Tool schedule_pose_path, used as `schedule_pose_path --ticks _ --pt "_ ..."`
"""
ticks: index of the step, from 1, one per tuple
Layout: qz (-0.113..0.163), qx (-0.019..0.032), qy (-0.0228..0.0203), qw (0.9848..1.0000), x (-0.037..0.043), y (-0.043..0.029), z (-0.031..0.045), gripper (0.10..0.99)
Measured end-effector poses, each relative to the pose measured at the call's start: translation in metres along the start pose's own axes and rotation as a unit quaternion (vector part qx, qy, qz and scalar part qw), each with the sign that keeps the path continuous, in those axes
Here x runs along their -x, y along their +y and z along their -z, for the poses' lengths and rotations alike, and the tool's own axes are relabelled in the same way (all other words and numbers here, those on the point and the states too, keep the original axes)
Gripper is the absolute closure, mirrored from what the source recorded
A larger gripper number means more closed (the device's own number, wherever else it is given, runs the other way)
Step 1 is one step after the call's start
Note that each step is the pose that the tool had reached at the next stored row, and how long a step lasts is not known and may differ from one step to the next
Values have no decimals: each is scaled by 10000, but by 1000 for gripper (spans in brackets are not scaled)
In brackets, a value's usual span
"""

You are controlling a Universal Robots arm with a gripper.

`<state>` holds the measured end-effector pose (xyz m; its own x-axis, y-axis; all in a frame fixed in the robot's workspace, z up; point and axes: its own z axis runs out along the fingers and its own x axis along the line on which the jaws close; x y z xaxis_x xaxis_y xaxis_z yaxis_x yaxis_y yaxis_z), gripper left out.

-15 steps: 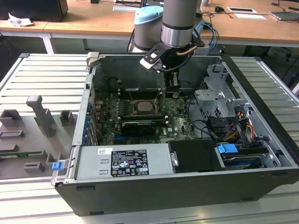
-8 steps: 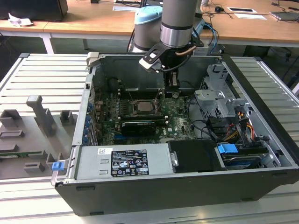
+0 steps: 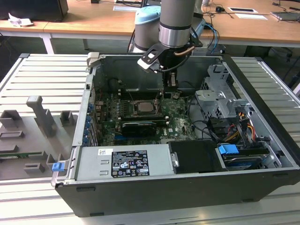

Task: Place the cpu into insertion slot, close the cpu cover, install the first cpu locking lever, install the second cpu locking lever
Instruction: 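Close the cpu cover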

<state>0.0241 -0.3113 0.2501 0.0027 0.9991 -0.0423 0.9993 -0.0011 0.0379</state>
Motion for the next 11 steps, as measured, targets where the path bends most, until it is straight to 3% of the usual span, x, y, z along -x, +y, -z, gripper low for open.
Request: schedule_pose_path --ticks 11 --pt "0 0 0 10000 0 -114 -3 980"
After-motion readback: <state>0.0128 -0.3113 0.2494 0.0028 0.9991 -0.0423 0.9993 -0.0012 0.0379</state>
